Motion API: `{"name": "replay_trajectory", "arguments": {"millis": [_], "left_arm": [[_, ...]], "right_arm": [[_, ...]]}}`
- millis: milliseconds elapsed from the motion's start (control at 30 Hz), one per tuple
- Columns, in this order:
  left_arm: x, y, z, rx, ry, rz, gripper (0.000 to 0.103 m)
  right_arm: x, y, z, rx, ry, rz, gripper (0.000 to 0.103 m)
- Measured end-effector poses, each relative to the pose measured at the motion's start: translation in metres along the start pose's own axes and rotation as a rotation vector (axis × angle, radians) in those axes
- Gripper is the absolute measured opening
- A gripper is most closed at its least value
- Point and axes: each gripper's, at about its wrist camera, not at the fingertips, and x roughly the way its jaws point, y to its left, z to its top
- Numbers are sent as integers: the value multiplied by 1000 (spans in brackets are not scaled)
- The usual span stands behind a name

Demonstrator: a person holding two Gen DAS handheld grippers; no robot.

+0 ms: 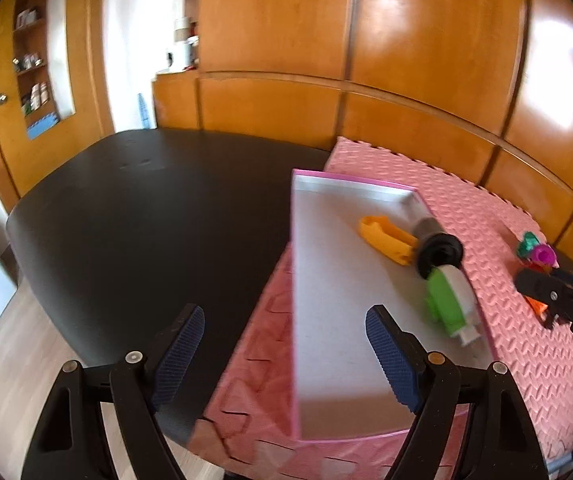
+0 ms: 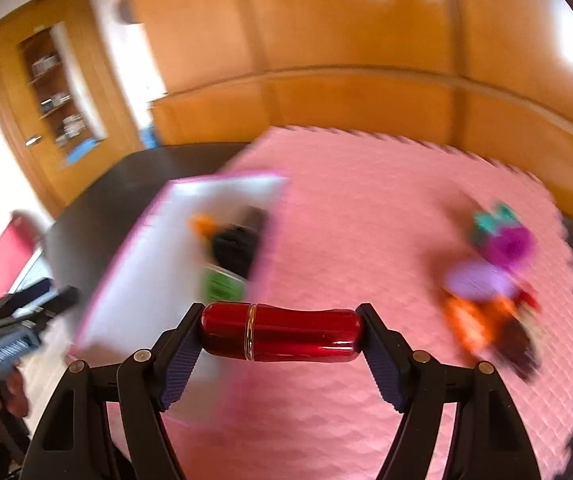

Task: Organize rigid objects
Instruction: 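Carry the red tube into the box and release it with the right tool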

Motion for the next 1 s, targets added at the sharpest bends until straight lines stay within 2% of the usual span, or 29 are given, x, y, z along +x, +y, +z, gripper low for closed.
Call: {"name": "replay_trajectory", "arguments": {"millis": [133, 233, 433, 500, 833, 933, 1000], "left_arm": [[4, 14, 1, -35, 3, 16, 83], [6, 19, -2, -50, 7, 20, 83], [14, 23, -5, -60, 36, 20, 83], [13, 24, -4, -59, 28, 22, 83], [15, 25, -13, -75, 34, 25, 83], [12, 24, -14, -71, 28, 26, 84], [9, 22, -14, -65, 23, 24, 84]], "right_arm": [[30, 48, 27, -92, 4, 80, 76], [55, 70, 33, -158, 35, 96, 76], [115, 79, 27, -207, 158, 55, 76], [124, 78, 26, -216, 180, 36, 76], [120, 77, 23, -211, 178, 35, 77], [112, 75, 23, -195, 157, 26, 82], [103, 73, 23, -177, 139, 34, 82]]}}
